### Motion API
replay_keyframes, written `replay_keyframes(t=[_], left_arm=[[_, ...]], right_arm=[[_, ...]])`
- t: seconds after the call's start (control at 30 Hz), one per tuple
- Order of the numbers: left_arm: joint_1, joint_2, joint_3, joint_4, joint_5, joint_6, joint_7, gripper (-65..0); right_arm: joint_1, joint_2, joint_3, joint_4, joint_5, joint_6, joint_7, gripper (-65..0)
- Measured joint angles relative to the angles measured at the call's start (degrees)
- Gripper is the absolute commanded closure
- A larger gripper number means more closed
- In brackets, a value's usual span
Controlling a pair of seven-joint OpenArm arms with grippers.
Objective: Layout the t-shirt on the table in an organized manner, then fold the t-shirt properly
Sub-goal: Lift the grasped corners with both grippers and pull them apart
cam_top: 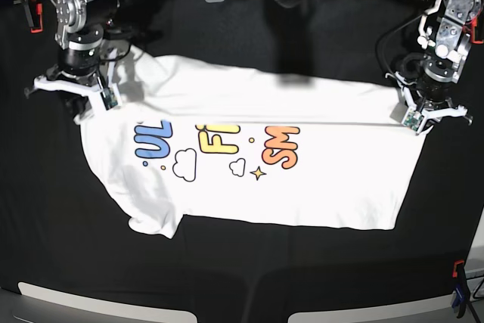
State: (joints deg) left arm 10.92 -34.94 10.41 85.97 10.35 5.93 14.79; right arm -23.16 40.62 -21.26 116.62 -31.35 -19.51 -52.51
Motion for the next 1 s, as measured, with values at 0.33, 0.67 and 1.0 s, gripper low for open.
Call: replay_keyframes(t=[0.33, 0.67, 1.0], left_arm=[[-0.2, 0.0, 0.0, 0.0, 0.0, -0.1, -3.8, 0.0], [-3.5, 0.0, 0.0, 0.0, 0.2, -6.2, -4.5, 0.0], [-3.7, 0.0, 0.0, 0.0, -7.4, -6.3, -4.5, 0.0]], right_arm=[[0.3, 0.0, -0.3, 0.0, 3.5, 0.8, 5.3, 0.0], [3.5, -2.1, -0.3, 0.0, 7.7, 3.7, 7.0, 0.0], [4.3, -2.7, -0.3, 0.0, 8.3, 4.8, 7.6, -25.2]])
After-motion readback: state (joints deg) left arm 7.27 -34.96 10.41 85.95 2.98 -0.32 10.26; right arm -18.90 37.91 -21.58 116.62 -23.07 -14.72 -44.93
